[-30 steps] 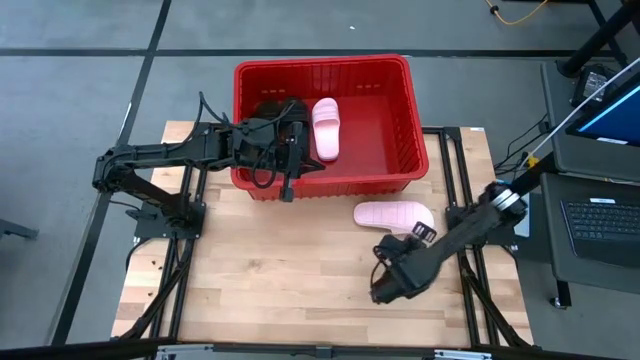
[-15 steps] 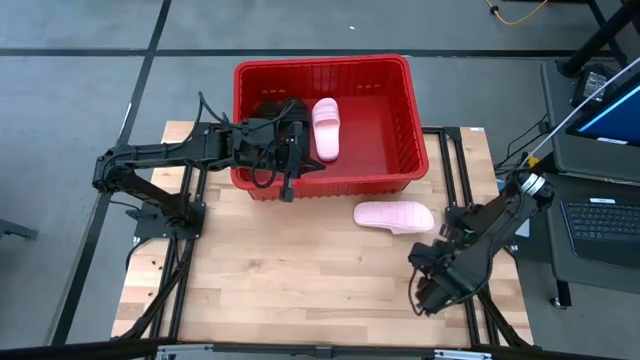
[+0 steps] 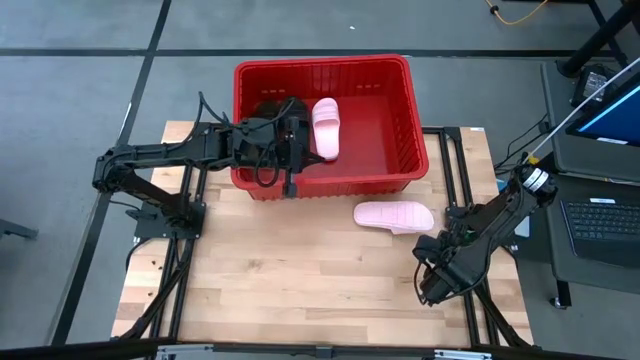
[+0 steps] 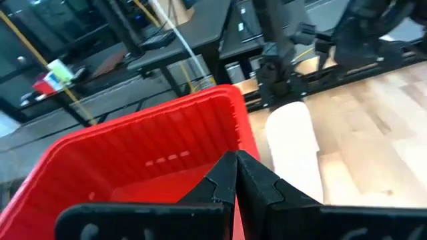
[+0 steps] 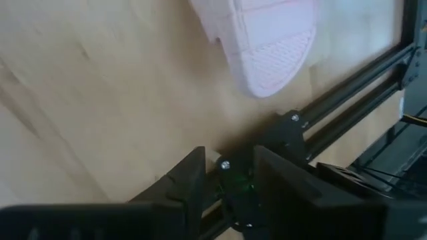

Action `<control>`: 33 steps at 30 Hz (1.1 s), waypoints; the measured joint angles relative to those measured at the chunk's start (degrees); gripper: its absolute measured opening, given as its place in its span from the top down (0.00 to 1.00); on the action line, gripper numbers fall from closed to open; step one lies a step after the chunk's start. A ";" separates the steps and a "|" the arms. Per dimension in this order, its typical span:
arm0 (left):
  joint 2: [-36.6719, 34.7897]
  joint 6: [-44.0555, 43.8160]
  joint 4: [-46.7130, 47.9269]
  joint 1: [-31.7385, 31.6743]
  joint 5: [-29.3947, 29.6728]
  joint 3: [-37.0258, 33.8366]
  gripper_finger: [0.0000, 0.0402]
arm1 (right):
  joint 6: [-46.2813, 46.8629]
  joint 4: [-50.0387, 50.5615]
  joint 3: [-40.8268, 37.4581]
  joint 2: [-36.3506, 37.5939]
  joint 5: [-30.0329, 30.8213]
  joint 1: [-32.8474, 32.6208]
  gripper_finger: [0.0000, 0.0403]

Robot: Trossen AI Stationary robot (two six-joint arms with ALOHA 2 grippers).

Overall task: Pick and place slides into bin
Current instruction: Put the pink slipper into the red bin

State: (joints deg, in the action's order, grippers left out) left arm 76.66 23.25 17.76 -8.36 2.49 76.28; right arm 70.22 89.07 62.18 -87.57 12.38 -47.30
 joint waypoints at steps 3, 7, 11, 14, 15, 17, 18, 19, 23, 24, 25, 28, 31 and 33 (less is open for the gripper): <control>0.00 -0.13 0.06 0.00 0.97 -0.01 1.00 | 0.01 -1.27 -0.51 0.00 0.00 0.46 0.64; 0.00 -0.11 0.06 0.02 0.97 0.00 0.99 | -0.35 -1.42 -0.56 0.00 0.11 1.86 0.56; 0.00 -0.09 0.18 0.00 0.97 -0.01 0.99 | -3.43 -1.69 -0.55 0.00 0.90 2.69 0.49; 0.00 -0.08 0.56 0.01 0.97 -0.01 0.99 | -6.98 -3.31 -0.56 0.00 4.80 2.67 0.46; 0.00 -0.09 0.79 0.01 0.97 -0.01 1.00 | -8.22 -3.60 -0.55 -0.01 6.06 2.67 0.46; 0.00 -0.05 1.53 0.00 0.97 0.02 0.99 | -10.66 -3.76 -0.55 -0.02 8.09 2.67 0.45; 0.00 -0.05 2.05 0.00 0.97 -0.01 0.99 | -11.00 -3.76 -0.55 -0.02 8.98 2.67 0.45; 0.00 -0.03 2.52 0.00 0.97 -0.01 0.99 | -11.09 -3.76 -0.55 -0.02 9.95 2.67 0.45; 0.00 0.02 3.83 0.01 1.03 -0.01 0.98 | -11.16 -4.24 -1.41 -0.02 11.58 2.67 0.45; 0.00 0.02 3.98 0.00 1.06 -0.01 0.98 | -11.18 -4.50 -1.91 -0.04 11.54 2.67 0.45; 0.00 0.02 3.98 0.00 1.06 -0.01 0.98 | -11.18 -5.13 -2.50 -0.04 11.53 2.65 0.45; 0.00 0.04 3.96 0.00 1.08 -0.01 0.99 | -11.41 -8.61 -4.66 -0.04 10.58 2.65 0.45; 0.00 0.04 3.95 0.00 1.10 0.00 0.99 | -13.53 -10.97 -6.56 -0.04 10.04 2.65 0.45; 0.00 0.04 3.95 0.00 1.10 0.01 0.99 | -13.67 -11.01 -7.49 -0.04 10.33 2.69 0.45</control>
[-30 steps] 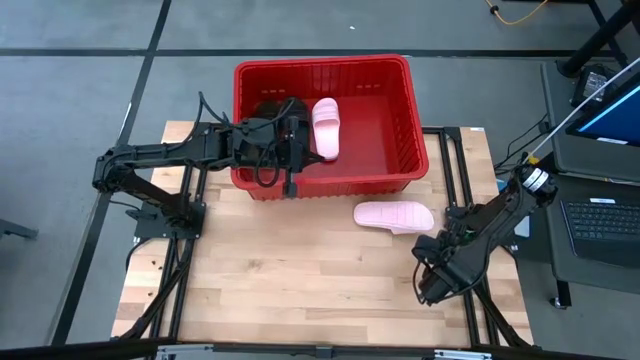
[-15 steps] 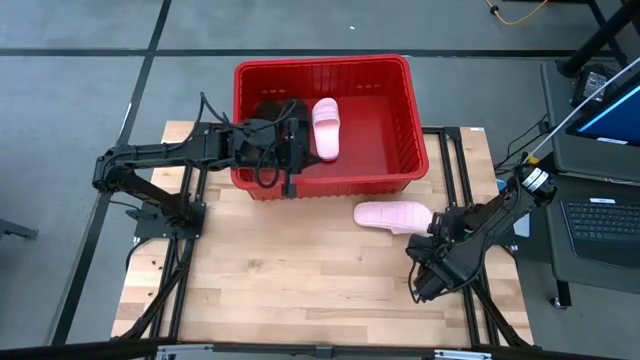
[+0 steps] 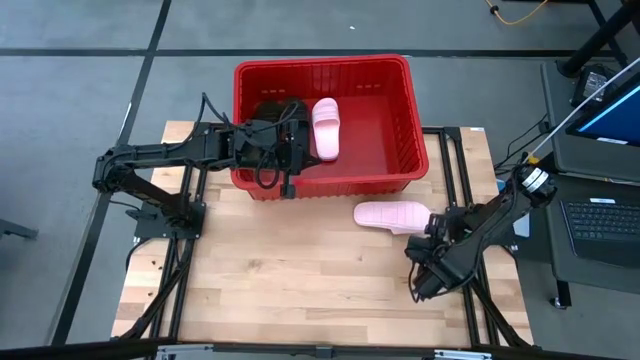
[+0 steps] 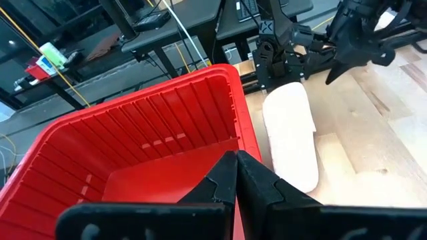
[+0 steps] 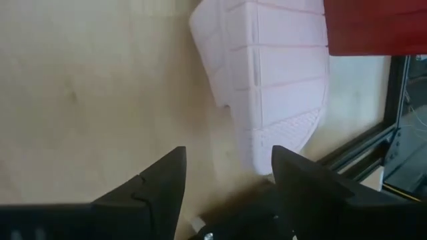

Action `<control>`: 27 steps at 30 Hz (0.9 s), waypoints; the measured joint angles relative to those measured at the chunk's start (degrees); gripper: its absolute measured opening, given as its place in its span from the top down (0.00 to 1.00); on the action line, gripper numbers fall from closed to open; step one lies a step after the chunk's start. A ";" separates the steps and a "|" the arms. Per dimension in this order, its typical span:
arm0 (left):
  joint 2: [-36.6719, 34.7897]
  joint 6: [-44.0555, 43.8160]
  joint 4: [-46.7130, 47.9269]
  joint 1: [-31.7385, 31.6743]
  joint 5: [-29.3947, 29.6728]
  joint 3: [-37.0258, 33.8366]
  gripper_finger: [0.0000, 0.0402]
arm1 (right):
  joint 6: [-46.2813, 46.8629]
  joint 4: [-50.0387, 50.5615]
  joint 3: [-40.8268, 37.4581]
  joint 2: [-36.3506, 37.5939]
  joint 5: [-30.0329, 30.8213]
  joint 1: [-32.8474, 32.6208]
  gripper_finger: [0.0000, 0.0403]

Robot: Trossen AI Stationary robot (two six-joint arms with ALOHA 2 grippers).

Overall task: Pick and place slides into bin
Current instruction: Put the pink slipper into the red bin

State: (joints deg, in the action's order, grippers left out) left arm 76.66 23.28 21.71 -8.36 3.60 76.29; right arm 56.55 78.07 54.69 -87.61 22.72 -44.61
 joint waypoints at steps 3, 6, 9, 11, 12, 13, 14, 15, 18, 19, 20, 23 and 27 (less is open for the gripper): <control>0.00 -0.10 -0.02 0.00 0.00 0.00 0.99 | 0.11 -0.37 -1.61 0.00 -0.06 0.16 0.45; 0.00 -0.15 -0.02 0.01 0.02 -0.02 0.99 | 0.12 -1.06 -3.55 0.00 0.30 0.16 0.45; 0.00 -0.52 -0.04 0.02 0.02 0.00 1.00 | 0.10 -1.93 -5.28 0.00 1.59 0.44 0.45; 0.00 -1.30 -0.04 0.00 0.06 -0.02 0.99 | 0.03 -3.14 -6.30 0.00 1.69 0.58 0.45; 0.00 -1.50 -0.04 0.00 0.08 0.00 0.99 | -0.01 -3.14 -6.64 0.00 1.76 0.60 0.45; 0.00 -1.54 -0.04 0.00 0.12 0.00 0.99 | -0.02 -3.12 -6.93 0.00 1.83 0.58 0.45; 0.00 -1.55 -0.05 0.01 0.12 -0.02 0.99 | -0.02 -3.10 -7.16 0.00 1.83 0.58 0.45; 0.00 -1.53 -0.06 0.00 0.13 0.00 0.99 | -0.05 -3.09 -7.32 0.00 2.21 0.58 0.45; 0.00 -1.54 -0.09 0.02 0.13 -0.02 0.99 | -0.06 -3.09 -7.78 0.00 4.25 0.58 0.45; 0.00 -1.53 -0.09 0.00 0.13 -0.01 0.99 | -0.05 -3.07 -7.98 0.00 4.92 0.58 0.45; 0.00 -1.54 -0.13 0.00 0.16 -0.02 0.99 | -0.06 -3.08 -8.20 0.00 5.72 0.58 0.45; 0.00 -1.55 -0.66 0.02 1.01 0.00 0.99 | 0.19 -3.21 -8.88 0.00 6.34 0.58 0.45; 0.00 -1.53 -0.63 0.00 1.59 -0.02 0.99 | -0.72 -5.53 -10.22 0.00 5.91 0.58 0.45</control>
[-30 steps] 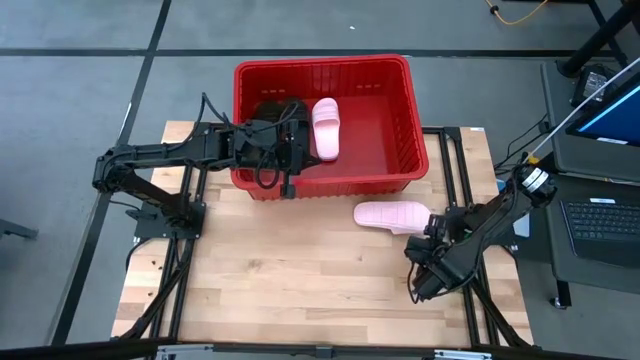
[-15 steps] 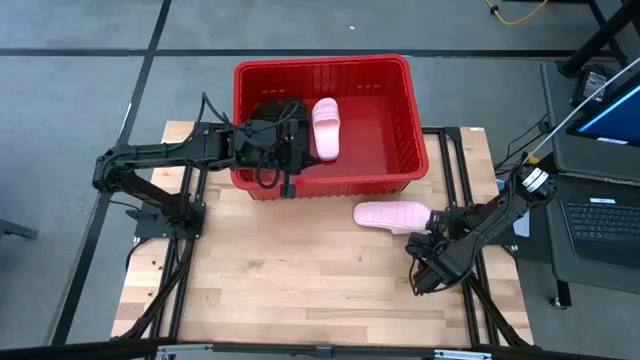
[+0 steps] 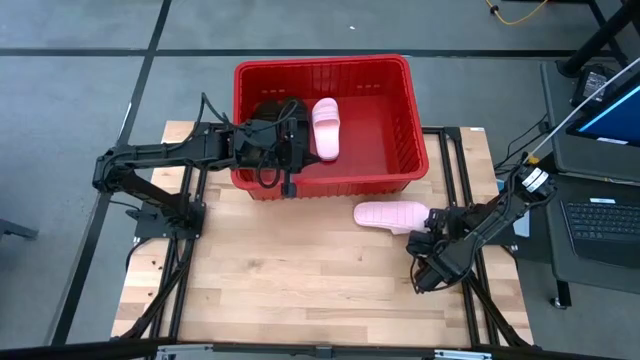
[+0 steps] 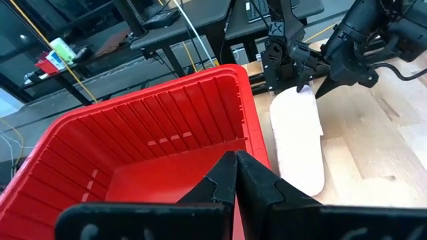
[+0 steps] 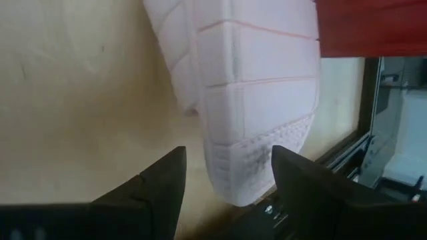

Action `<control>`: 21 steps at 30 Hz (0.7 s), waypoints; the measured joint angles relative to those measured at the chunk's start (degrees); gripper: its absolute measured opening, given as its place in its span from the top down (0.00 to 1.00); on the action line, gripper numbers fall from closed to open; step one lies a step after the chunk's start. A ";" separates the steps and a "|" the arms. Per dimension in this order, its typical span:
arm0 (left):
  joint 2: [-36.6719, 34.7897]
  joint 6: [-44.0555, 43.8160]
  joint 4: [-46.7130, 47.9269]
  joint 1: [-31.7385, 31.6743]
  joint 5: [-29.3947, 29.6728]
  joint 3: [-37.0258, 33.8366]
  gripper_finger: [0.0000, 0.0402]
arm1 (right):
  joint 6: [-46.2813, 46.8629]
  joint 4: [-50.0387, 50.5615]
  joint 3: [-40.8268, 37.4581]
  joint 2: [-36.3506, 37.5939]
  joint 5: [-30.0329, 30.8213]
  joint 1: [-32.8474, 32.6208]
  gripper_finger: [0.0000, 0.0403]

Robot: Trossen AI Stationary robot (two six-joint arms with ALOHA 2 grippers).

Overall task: Pick and place slides into bin
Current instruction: Put the pink slipper into the red bin

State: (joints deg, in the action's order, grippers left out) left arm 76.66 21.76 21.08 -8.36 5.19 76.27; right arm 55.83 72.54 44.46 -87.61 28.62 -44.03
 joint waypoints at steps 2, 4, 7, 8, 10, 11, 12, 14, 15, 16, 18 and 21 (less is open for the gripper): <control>0.00 0.00 0.02 0.01 0.00 0.00 0.99 | -2.19 -0.22 -0.45 0.00 0.19 0.00 0.45; 0.00 -0.01 0.02 0.02 0.00 0.00 0.99 | -2.78 0.14 -0.82 0.00 1.24 0.30 0.45; 0.00 -0.02 0.04 0.02 0.00 0.00 1.00 | -2.51 0.29 -1.27 -0.01 2.20 0.72 0.45; 0.00 -0.02 0.04 0.00 0.00 0.00 0.99 | -2.15 0.19 -1.49 -0.02 2.41 0.89 0.45; 0.00 -0.01 0.02 0.01 0.00 0.00 0.99 | -2.04 -0.36 -1.95 -0.02 2.41 1.22 0.45; 0.00 0.00 0.03 0.02 0.00 0.00 0.99 | -2.06 -0.79 -2.12 -0.02 2.43 1.39 0.45; 0.00 0.00 0.02 0.02 0.02 0.00 0.99 | -2.10 -1.24 -2.32 -0.02 2.44 1.58 0.45; 0.00 0.00 0.02 0.01 0.11 0.00 0.99 | -2.08 -1.54 -2.82 -0.02 2.43 1.98 0.45; 0.00 0.00 0.04 0.00 0.11 0.02 0.99 | -2.10 -1.54 -3.05 -0.02 2.46 2.10 0.45; 0.00 0.00 0.04 0.00 0.13 0.00 0.99 | -2.10 -1.58 -3.30 -0.02 2.45 2.33 0.45; 0.00 -0.02 0.04 0.02 0.13 0.02 1.00 | -2.03 -1.45 -3.66 -0.02 2.41 2.91 0.45; 0.00 -0.01 0.03 0.00 0.17 0.00 0.99 | -2.07 -1.42 -3.65 -0.02 2.40 4.01 0.45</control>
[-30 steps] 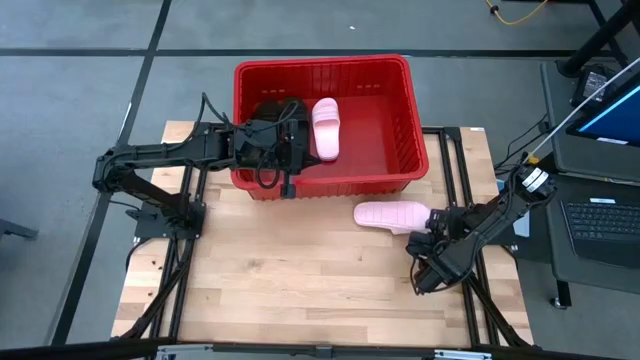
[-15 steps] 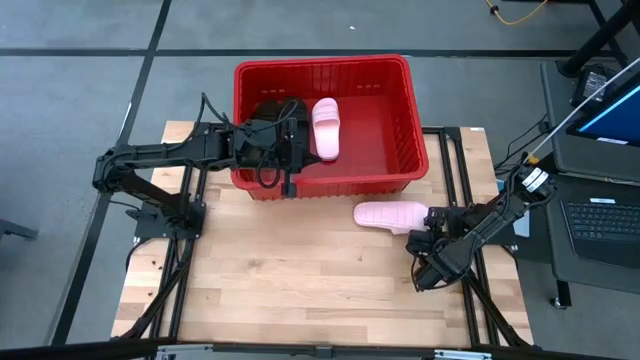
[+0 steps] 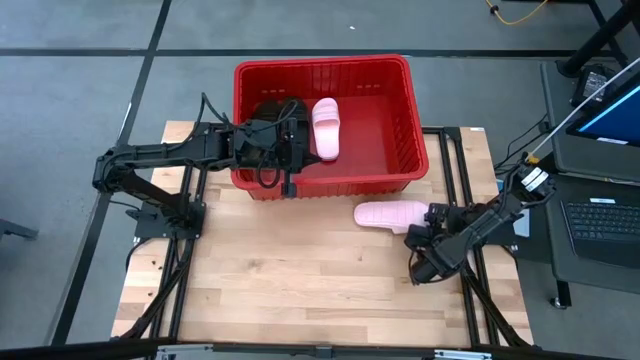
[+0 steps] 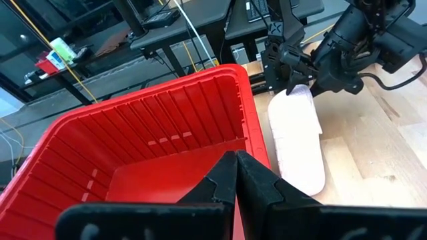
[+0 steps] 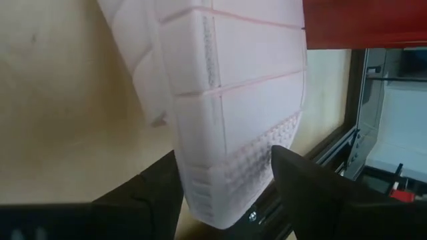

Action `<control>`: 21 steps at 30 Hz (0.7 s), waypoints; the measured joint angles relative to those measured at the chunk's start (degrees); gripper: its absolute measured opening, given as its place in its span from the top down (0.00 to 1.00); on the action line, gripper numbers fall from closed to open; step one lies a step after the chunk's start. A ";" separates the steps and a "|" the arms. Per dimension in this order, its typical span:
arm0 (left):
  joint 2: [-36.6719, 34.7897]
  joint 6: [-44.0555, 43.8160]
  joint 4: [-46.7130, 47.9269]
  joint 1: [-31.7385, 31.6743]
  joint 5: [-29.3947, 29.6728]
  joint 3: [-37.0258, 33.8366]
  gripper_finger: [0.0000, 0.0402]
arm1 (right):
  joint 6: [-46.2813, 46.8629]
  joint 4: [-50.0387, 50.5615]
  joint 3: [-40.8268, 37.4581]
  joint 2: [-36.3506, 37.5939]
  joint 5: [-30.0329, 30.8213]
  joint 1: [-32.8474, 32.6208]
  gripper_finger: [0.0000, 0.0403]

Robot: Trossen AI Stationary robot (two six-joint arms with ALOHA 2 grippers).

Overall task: Pick and place slides into bin
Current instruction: Put the pink slipper into the red bin

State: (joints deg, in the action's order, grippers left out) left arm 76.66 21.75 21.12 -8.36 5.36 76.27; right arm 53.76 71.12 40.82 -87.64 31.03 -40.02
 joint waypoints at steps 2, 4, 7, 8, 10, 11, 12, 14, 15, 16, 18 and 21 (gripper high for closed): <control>0.00 -0.01 0.01 0.01 0.00 0.00 0.99 | -0.02 0.12 0.42 0.00 -0.02 0.73 0.47; 0.00 -0.01 0.01 0.02 0.00 0.00 0.99 | -0.02 0.14 0.63 0.00 -0.06 1.29 0.52; 0.00 -0.16 0.01 0.01 0.00 0.00 0.99 | 0.01 0.27 0.72 0.00 -0.75 1.69 0.66; 0.00 -0.17 0.01 0.01 0.00 0.00 0.99 | 0.05 0.34 0.72 0.00 -1.44 1.70 0.72; 0.00 -0.18 0.01 0.02 0.00 0.00 0.99 | 0.22 0.36 0.72 0.00 -3.26 1.71 0.85; 0.00 -0.18 0.01 0.02 0.00 0.00 0.99 | 0.22 0.19 0.75 0.00 -4.31 1.68 0.88; 0.00 -0.18 0.01 0.02 0.00 0.00 0.99 | 0.24 -0.01 0.81 0.00 -5.15 1.67 0.88; 0.00 -0.18 0.02 0.02 0.00 0.00 0.99 | 0.45 0.12 0.81 0.00 -6.30 1.68 0.88; 0.00 -0.18 0.01 0.02 0.00 0.00 0.99 | 0.81 0.13 0.85 0.00 -6.41 1.69 0.88; 0.00 -0.17 -0.04 0.02 0.00 0.01 0.99 | 1.52 0.44 1.11 0.00 -6.51 1.68 0.88; 0.00 -0.18 -0.22 0.02 0.00 0.00 1.00 | 2.71 2.06 2.20 0.00 -7.42 1.76 0.88; 0.00 -0.14 -0.23 0.02 -0.77 0.00 0.99 | 3.17 4.36 5.03 0.00 -8.62 1.74 0.88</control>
State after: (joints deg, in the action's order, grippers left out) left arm 76.66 21.61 20.88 -8.34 4.59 76.27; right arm 56.93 75.48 45.84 -87.64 22.41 -38.28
